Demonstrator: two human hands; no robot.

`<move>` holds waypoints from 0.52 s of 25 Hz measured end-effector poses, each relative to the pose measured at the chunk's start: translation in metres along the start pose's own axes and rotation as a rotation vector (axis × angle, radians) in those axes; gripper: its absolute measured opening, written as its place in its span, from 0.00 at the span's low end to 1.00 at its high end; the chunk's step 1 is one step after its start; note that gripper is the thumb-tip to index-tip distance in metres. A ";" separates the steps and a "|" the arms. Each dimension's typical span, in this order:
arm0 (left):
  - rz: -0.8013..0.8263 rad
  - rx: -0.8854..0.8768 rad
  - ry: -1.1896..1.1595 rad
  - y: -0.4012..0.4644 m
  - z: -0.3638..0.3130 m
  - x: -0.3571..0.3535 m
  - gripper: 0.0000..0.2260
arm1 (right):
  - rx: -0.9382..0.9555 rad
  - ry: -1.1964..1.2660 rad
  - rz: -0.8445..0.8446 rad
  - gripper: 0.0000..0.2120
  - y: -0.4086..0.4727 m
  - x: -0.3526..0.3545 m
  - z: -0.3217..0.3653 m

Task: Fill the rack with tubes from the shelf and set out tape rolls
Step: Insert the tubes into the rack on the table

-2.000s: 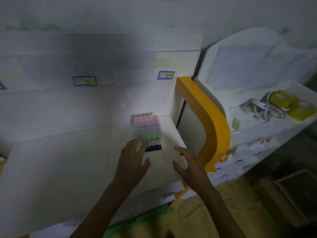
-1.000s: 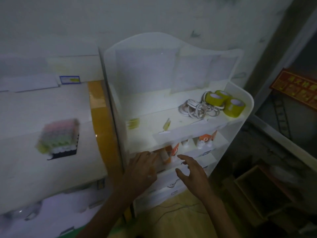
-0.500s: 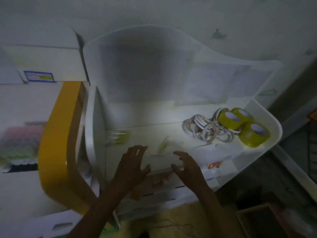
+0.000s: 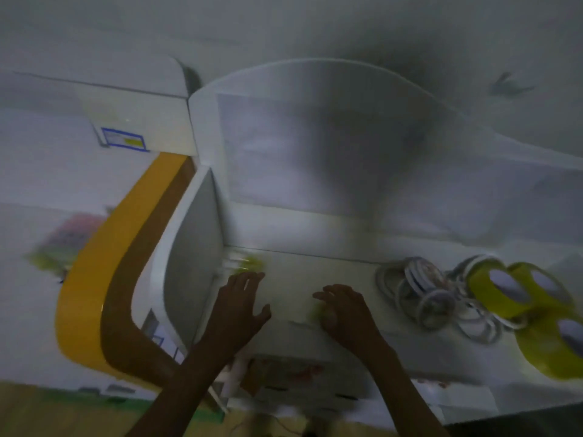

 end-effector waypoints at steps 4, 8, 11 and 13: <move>0.050 0.162 0.137 0.004 0.008 -0.008 0.25 | 0.149 -0.042 0.055 0.16 0.019 -0.001 -0.010; 0.061 0.253 0.209 0.012 0.015 -0.018 0.26 | 0.201 -0.003 0.078 0.15 0.018 -0.001 -0.026; 0.058 0.255 0.308 0.021 0.011 -0.019 0.22 | 0.223 -0.011 0.093 0.14 0.022 -0.004 -0.038; 0.033 0.245 0.359 0.023 0.012 -0.016 0.14 | 0.225 -0.001 0.068 0.14 0.025 -0.003 -0.041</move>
Point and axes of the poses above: each hand's wrist, its own y-axis towards the middle knuckle, its own x-axis out of the back of the hand, z = x × y, the point moved 2 cm from there along y, towards the middle knuckle, and after that the axes turned 2 degrees about y, right-handed, at the moved point
